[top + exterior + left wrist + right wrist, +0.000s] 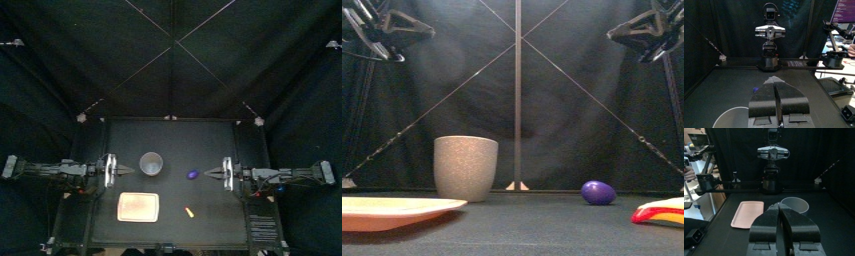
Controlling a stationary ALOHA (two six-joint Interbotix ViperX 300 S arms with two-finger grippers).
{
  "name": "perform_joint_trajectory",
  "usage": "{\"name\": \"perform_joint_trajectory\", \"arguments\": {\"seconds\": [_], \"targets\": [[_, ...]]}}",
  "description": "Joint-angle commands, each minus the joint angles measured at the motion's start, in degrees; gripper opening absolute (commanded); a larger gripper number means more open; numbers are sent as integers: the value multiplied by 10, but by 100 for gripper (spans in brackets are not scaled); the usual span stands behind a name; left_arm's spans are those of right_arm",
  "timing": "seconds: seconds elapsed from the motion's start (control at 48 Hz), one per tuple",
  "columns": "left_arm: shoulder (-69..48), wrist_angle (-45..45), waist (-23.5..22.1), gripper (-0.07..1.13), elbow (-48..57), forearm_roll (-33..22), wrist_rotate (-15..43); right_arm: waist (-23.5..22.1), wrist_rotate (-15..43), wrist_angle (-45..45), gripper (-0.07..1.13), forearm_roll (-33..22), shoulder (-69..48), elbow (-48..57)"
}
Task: Pick the shrimp then place it in the grey bowl
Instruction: Pick the shrimp
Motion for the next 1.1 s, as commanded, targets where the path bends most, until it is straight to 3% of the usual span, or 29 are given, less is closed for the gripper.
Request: {"name": "perform_joint_trajectory", "arguments": {"seconds": [0.021,0.354,0.458,0.625,0.854,0.979,1.104], "targets": [[12,40,-2,16,-17,1,2,4,6,2,6,5,15,-2],[15,72,-2,14,-24,-1,2,8,29,54,6,34,76,-10],[15,71,-3,14,-25,-1,0,26,42,91,6,88,96,-19],[15,71,-2,14,-25,-2,0,74,104,210,6,218,127,-46],[15,70,6,14,-25,-2,1,113,195,363,6,312,167,-79],[15,69,9,14,-23,-3,2,116,257,401,6,308,199,-105],[15,70,11,14,-18,-2,2,124,306,415,6,236,243,-134]]}}
